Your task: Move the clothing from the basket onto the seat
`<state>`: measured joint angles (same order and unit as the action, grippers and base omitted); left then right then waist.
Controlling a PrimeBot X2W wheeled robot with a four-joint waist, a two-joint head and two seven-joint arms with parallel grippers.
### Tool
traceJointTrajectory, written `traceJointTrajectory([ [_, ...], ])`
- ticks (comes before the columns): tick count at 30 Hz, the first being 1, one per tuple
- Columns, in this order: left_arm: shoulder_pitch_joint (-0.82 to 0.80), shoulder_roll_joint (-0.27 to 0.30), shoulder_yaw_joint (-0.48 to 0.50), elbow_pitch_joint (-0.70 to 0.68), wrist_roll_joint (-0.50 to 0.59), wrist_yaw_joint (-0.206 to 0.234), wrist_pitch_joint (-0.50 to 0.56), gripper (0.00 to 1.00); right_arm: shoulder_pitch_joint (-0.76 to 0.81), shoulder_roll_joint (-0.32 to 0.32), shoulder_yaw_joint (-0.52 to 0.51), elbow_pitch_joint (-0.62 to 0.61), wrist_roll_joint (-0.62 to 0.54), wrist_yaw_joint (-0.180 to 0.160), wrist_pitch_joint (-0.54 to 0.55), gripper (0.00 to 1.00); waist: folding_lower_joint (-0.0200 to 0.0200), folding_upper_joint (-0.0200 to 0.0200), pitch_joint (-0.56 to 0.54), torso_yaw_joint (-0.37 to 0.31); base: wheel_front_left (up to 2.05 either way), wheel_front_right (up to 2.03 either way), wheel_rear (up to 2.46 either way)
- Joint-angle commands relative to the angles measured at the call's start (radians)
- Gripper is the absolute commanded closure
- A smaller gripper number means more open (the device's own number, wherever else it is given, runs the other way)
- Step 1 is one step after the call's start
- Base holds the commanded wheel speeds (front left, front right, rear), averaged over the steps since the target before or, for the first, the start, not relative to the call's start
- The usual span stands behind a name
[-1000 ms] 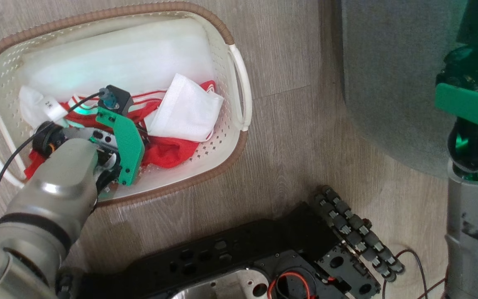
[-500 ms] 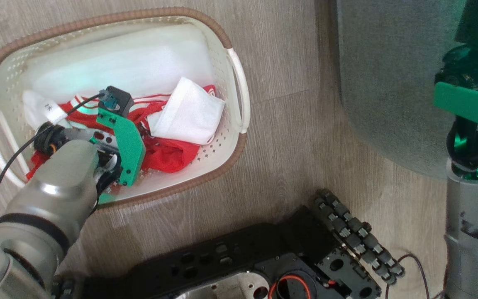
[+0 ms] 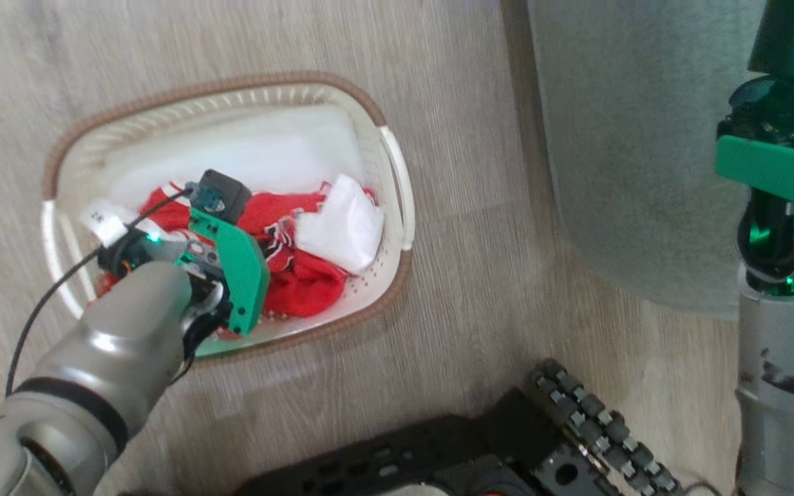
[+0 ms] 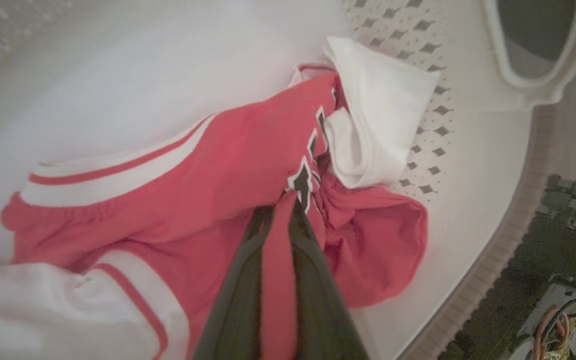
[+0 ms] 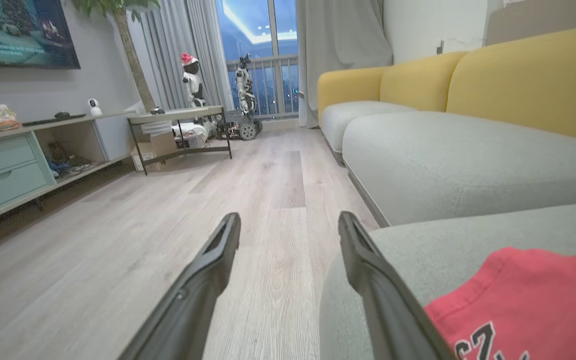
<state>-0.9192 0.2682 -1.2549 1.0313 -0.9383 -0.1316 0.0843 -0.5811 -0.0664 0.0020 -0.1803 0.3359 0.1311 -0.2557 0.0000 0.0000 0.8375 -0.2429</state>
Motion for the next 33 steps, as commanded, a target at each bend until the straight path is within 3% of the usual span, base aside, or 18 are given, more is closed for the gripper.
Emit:
traceJointTrajectory([
  [1, 0.028, 0.01, 0.004, -0.028, -0.009, 0.001, -0.026, 1.0, 0.045, 0.004, 0.005, -0.023, 0.005, 0.0, -0.006, 0.0, 0.0, 0.0, -0.074, 0.02, 0.0, 0.0, 0.0],
  [18, 0.174, -0.034, -0.02, -0.147, -0.049, 0.001, -0.229, 1.0, 0.17, -0.054, 0.02, 0.069, 0.029, 0.0, -0.006, 0.0, 0.0, 0.0, -0.465, 0.112, 0.0, 0.0, 0.0],
  [27, 0.195, -0.021, 0.001, -0.237, -0.062, 0.004, -0.318, 1.0, 0.262, -0.08, 0.026, 0.103, 0.052, 0.0, -0.006, 0.0, 0.0, 0.0, -0.624, 0.169, 0.0, 0.0, 0.0],
  [33, 0.196, 0.011, 0.06, -0.365, -0.053, 0.037, -0.341, 1.0, 0.33, -0.081, 0.04, 0.125, 0.065, 0.0, -0.004, 0.0, 0.0, 0.0, -0.705, 0.199, 0.0, 0.0, 0.0],
])
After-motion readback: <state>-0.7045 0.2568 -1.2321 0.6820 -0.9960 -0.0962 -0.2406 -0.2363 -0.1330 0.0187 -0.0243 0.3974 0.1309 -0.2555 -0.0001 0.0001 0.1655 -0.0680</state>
